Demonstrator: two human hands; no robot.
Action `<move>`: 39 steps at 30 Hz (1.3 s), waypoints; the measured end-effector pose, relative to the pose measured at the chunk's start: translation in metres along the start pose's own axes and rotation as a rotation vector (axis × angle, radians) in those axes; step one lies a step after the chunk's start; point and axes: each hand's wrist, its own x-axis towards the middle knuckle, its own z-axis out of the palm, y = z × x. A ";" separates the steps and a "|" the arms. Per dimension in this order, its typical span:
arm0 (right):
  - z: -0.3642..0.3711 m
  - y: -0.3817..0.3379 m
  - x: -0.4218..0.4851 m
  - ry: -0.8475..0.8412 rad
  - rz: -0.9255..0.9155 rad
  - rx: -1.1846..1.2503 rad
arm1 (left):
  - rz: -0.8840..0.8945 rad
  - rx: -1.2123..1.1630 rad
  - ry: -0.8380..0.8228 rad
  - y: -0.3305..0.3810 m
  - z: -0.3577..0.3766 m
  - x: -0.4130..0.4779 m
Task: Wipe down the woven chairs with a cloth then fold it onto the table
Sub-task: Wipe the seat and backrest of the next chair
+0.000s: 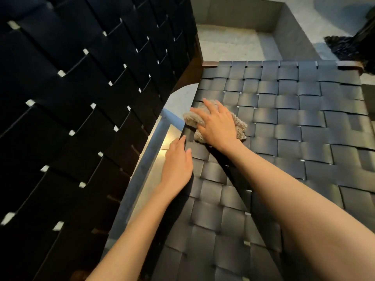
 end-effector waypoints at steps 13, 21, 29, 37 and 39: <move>0.010 0.046 0.112 0.198 0.090 -0.090 | 0.199 0.376 0.081 0.006 0.041 0.079; -0.004 0.052 0.109 0.145 0.068 0.004 | 0.216 0.366 0.068 0.007 0.040 0.077; -0.021 0.054 0.022 0.105 0.091 0.068 | 0.218 0.359 0.041 0.013 0.034 0.071; -0.049 0.031 -0.109 -0.068 0.024 0.093 | 0.223 0.532 -0.019 0.015 0.033 0.027; -0.057 0.013 -0.142 -0.144 -0.020 0.137 | 0.265 0.544 -0.067 0.006 0.028 0.011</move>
